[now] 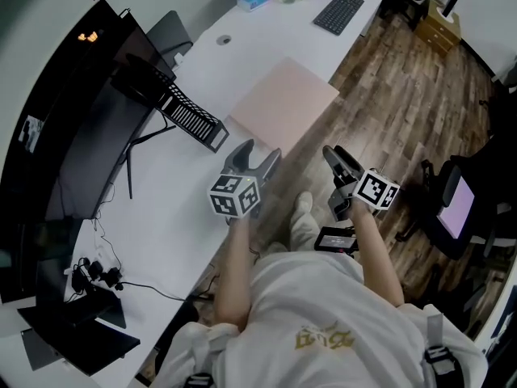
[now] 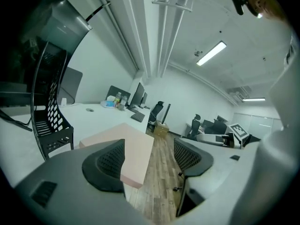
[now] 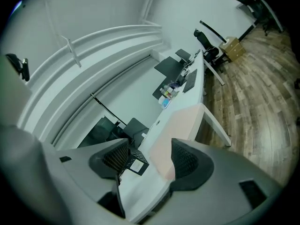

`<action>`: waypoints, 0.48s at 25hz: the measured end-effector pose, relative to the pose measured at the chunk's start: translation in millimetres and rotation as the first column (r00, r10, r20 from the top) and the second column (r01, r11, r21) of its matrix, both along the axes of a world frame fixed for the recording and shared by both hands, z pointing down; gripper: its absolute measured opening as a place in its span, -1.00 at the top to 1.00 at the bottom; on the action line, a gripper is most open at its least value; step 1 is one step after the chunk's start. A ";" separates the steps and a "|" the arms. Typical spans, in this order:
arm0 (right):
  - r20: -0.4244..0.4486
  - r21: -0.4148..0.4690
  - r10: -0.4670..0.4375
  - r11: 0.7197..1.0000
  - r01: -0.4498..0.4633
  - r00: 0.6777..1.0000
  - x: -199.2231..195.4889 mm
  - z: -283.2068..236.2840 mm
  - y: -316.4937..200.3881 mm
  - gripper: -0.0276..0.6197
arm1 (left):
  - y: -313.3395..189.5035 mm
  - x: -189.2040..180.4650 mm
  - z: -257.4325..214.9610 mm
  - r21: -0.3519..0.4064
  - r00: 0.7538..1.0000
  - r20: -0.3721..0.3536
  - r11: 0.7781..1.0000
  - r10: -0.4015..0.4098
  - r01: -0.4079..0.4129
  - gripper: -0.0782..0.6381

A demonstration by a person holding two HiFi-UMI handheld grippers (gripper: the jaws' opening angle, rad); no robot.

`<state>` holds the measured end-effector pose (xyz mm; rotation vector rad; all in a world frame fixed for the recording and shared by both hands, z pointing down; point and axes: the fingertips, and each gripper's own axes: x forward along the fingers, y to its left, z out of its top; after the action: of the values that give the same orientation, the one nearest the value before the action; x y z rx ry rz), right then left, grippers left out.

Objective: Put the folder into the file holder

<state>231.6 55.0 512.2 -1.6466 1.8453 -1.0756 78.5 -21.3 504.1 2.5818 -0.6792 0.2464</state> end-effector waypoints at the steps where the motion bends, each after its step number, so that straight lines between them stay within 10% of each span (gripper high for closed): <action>1: 0.011 -0.006 0.006 1.000 -0.006 1.000 4.7 3.4 -6.1 0.04 | -6.8 3.8 3.7 -0.008 1.000 0.005 1.000 0.001 -0.001 -0.15; 12: 0.077 -0.069 0.008 0.998 -0.003 0.997 49.7 39.6 -64.5 0.06 | -68.1 53.0 30.0 -0.031 0.995 0.096 0.999 0.040 -0.038 -0.14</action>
<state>281.3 -9.5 551.8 -1.6235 1.7722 -1.1955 131.5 -89.3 534.1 2.5710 -0.6548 0.3923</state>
